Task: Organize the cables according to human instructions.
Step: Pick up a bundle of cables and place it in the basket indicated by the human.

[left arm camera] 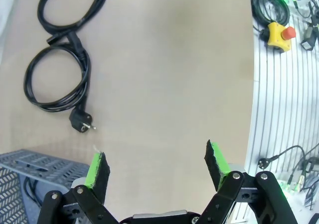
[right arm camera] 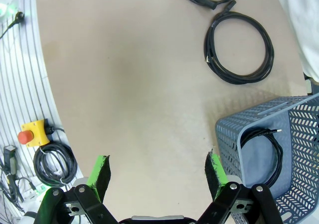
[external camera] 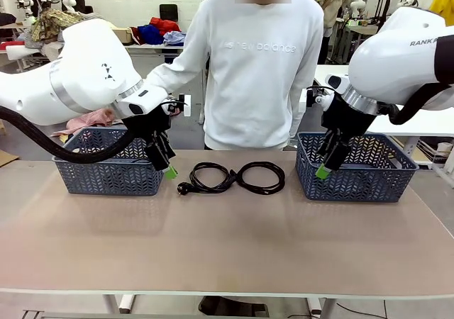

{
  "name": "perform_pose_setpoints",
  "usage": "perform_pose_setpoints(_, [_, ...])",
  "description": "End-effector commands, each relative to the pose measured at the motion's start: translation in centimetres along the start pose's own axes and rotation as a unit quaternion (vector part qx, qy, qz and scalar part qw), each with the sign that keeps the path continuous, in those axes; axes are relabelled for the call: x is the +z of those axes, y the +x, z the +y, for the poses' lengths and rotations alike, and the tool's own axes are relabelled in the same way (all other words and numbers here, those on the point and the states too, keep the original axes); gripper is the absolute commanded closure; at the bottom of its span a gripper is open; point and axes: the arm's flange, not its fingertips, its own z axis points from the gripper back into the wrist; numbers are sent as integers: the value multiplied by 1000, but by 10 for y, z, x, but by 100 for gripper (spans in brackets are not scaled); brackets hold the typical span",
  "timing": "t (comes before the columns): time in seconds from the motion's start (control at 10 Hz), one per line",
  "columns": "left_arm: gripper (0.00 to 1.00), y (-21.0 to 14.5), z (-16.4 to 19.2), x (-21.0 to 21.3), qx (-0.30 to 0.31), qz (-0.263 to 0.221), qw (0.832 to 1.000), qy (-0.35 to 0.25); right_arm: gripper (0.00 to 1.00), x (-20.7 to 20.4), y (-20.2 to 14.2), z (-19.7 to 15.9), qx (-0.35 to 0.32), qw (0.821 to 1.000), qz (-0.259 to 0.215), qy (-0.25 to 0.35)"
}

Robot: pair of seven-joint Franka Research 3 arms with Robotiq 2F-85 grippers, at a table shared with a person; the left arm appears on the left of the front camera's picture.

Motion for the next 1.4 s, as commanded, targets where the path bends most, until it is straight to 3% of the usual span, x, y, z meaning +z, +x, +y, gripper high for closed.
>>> perform_pose_setpoints(0.0, [0, -1, 0, 2, 1, -1, 1000, 4, 0, 1, 3, -1, 0, 1000, 1, 0])
perform_pose_setpoints(1.2, [0, 0, 0, 0, 0, 0, 1000, 0, 0, 1, 3, -1, 0, 1000, 1, 0])
perform_pose_setpoints(1.3, [0, 7, 2, -4, -11, 18, 1000, 6, 0, 1, 3, -1, 0, 1000, 1, 0])
